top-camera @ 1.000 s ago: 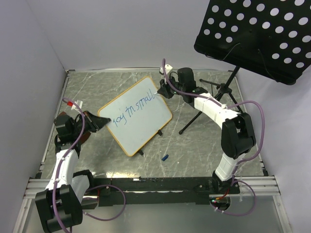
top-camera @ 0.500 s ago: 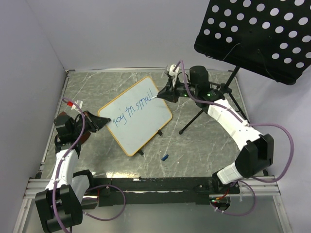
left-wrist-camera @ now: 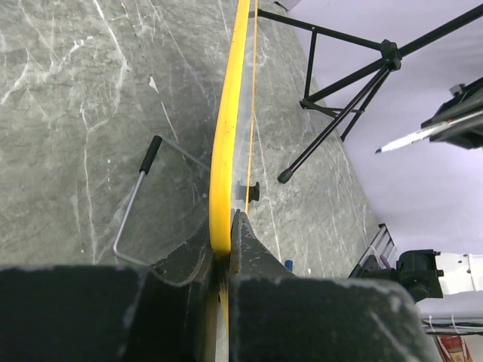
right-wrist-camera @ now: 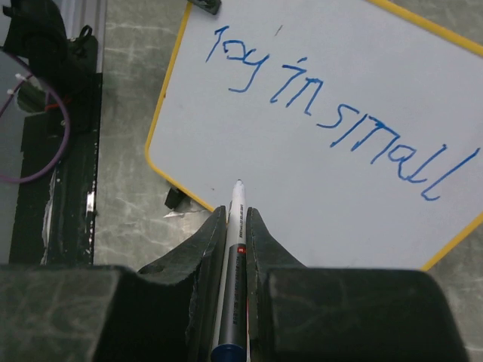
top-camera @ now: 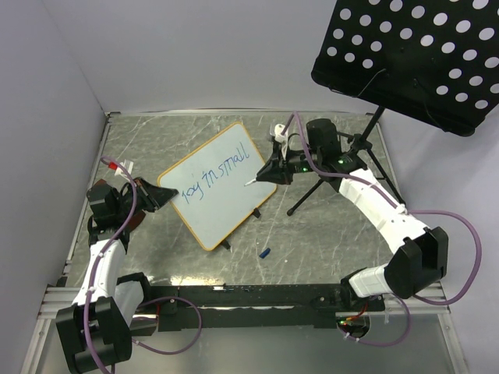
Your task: Write a sentence on the whiteboard
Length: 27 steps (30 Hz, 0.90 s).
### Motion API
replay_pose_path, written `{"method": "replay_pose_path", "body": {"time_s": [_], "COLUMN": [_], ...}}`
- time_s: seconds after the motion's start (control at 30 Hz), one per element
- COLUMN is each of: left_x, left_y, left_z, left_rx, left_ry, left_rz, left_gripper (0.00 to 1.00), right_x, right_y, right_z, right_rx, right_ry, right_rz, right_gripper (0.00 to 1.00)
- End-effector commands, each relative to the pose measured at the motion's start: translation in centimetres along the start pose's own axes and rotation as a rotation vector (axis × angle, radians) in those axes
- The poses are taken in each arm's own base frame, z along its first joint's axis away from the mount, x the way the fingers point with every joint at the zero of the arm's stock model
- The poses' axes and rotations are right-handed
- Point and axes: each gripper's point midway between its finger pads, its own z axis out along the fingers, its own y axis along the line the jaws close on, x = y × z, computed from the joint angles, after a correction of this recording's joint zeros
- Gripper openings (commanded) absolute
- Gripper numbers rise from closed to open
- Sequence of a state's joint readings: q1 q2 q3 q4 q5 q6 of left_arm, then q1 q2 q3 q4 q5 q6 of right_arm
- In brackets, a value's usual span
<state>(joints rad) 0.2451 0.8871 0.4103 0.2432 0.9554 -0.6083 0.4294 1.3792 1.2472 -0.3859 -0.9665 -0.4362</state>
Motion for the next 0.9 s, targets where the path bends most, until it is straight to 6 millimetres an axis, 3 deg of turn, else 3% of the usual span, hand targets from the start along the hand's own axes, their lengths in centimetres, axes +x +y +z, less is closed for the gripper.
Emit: {"method": "replay_pose_path", "body": {"time_s": [0.0, 0.27, 0.87], "left_x": [-0.4, -0.6, -0.6], "left_y": [-0.7, -0.8, -0.8], "left_z": [0.1, 0.0, 0.0], "left_rx": [0.032, 0.032, 0.021], "left_ry": [0.003, -0.003, -0.006], "left_rz": [0.142, 0.153, 0.159], "left_gripper": [0.01, 0.01, 0.01], "right_x": [-0.8, 0.3, 1.6], "right_y": [2.0, 3.1, 7.9], "right_z": [-0.4, 0.7, 5.0], "right_rx": [-0.057, -0.086, -0.209], "right_ry": [-0.033, -0.012, 0.046], "right_rz": [-0.059, -0.06, -0.085], "right_gripper": [0.0, 0.0, 0.0]}}
